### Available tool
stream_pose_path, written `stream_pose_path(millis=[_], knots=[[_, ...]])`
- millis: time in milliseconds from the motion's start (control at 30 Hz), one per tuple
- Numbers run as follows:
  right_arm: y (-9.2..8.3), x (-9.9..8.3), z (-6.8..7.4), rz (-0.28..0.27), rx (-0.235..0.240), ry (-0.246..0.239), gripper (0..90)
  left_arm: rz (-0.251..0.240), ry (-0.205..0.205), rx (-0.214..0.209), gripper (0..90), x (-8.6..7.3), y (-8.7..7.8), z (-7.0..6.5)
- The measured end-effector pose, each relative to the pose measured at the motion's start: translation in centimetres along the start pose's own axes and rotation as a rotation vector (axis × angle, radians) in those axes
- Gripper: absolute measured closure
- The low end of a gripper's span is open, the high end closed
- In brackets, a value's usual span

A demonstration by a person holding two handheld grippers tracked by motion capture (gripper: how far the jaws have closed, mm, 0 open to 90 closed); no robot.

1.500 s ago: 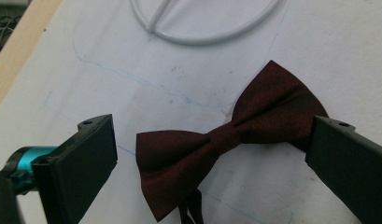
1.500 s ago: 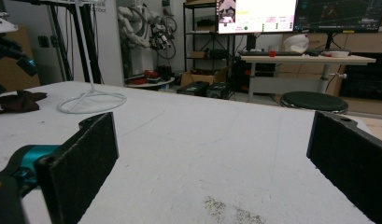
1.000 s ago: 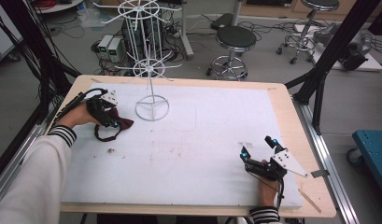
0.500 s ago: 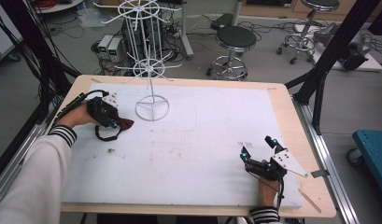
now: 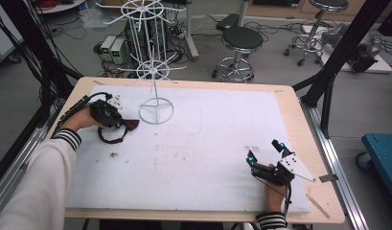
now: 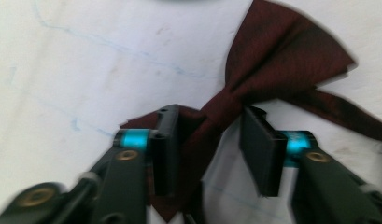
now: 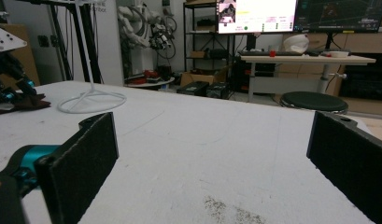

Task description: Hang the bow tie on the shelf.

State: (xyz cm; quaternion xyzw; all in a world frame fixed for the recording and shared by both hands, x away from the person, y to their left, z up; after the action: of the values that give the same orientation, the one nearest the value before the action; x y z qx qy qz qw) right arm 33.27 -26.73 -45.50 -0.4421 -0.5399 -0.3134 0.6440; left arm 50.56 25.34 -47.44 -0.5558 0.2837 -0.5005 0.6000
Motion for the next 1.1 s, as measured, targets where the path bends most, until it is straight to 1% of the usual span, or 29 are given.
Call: stream_pose_path(millis=[67,100,133,167,200,233,267,300,333,367,400,433,467,500,567,600,767,800,867,900,933,967,1000,1033,1100], knots=[[0.0,0.0,0.0,-0.002,0.001,0.001,1.4,0.008,-0.016,0.009,62.7,0.1,0.0,0.0],[0.0,0.0,0.0,-0.002,0.000,0.001,1.4,0.017,-0.020,0.023,65.5,0.1,0.0,0.0],[0.0,0.0,0.0,-0.002,0.000,0.000,1.4,0.026,-0.032,0.030,69.4,0.1,0.0,0.0],[0.0,0.0,0.0,-0.002,0.000,0.000,1.4,0.039,-0.034,0.035,71.6,0.1,-0.1,0.1],[0.0,0.0,0.0,-0.002,0.000,0.000,1.4,0.036,-0.057,0.038,72.5,0.2,-0.1,0.0],[0.0,0.0,0.0,-0.003,0.000,0.000,1.4,0.050,-0.058,0.043,73.5,0.1,-0.2,0.0],[0.0,0.0,0.0,-0.002,0.000,-0.001,1.3,0.047,-0.068,0.045,74.0,0.2,-0.2,-0.1],[0.0,0.0,0.0,-0.003,0.000,0.000,1.4,0.059,-0.068,0.048,74.3,0.2,-0.2,-0.1],[0.0,0.0,0.0,-0.003,0.000,0.001,1.3,0.050,-0.088,0.044,74.7,0.3,-0.2,-0.2],[0.0,0.0,0.0,-0.001,0.000,0.000,1.3,0.067,-0.082,0.044,74.9,0.3,-0.3,-0.2],[0.0,0.0,0.0,0.000,-0.001,0.000,1.4,0.068,-0.085,0.045,75.3,0.3,-0.3,-0.2],[0.0,0.0,0.0,0.000,-0.001,-0.002,1.4,0.057,-0.105,0.044,75.4,0.3,-0.3,-0.3],[0.0,0.0,0.0,0.000,-0.001,-0.002,1.4,0.036,-0.135,0.039,75.5,0.5,-0.1,-0.4],[0.0,0.0,0.0,-0.001,0.000,0.001,1.4,0.064,-0.110,0.041,75.5,0.3,-0.3,-0.3],[0.0,0.0,0.0,-0.001,0.000,0.000,1.4,0.062,-0.124,0.039,75.5,0.3,-0.4,-0.3],[0.0,0.0,0.0,-0.001,0.000,0.001,1.4,0.062,-0.124,0.039,75.5,0.3,-0.4,-0.3],[0.0,0.0,0.0,-0.001,0.000,0.003,1.4,0.027,-0.147,0.033,75.9,0.1,-0.6,-0.6],[0.0,0.0,0.0,-0.001,0.000,0.003,1.3,0.019,-0.149,0.025,76.0,0.0,-0.7,-0.8],[0.0,0.0,0.0,-0.001,0.000,0.003,1.4,0.014,-0.159,0.028,76.0,-0.2,-0.9,-1.0],[0.0,0.0,0.0,0.000,0.000,0.005,1.4,0.014,-0.159,0.028,76.1,-0.2,-0.9,-1.0],[0.0,0.0,0.0,0.000,0.000,0.004,1.4,0.013,-0.151,0.032,76.0,-0.2,-1.3,-1.4],[0.0,0.0,0.0,0.000,0.000,0.004,1.4,0.005,-0.153,0.034,76.0,0.0,-1.5,-1.4],[0.0,0.0,0.0,-0.001,0.000,0.005,1.4,-0.022,-0.165,0.026,76.0,0.3,-2.0,-1.7],[0.0,0.0,0.0,-0.001,0.000,0.002,1.3,-0.036,-0.167,0.020,76.0,0.5,-2.2,-1.8],[0.0,0.0,0.0,-0.001,0.000,0.002,1.4,-0.056,-0.159,0.024,76.0,0.9,-2.9,-2.1]])
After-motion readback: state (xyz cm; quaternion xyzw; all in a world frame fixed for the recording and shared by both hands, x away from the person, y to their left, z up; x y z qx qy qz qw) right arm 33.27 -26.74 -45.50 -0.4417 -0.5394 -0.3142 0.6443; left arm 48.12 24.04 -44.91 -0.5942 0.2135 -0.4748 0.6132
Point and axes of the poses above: each handheld gripper's, and its own axes: y roughly forward along the jaws, x roughly out of its top, z roughly to its left, the point moved 7 cm from there along y, roughly forward along the jaws, and after that the axes turned 12 degrees about z, right-handed, at the moved point
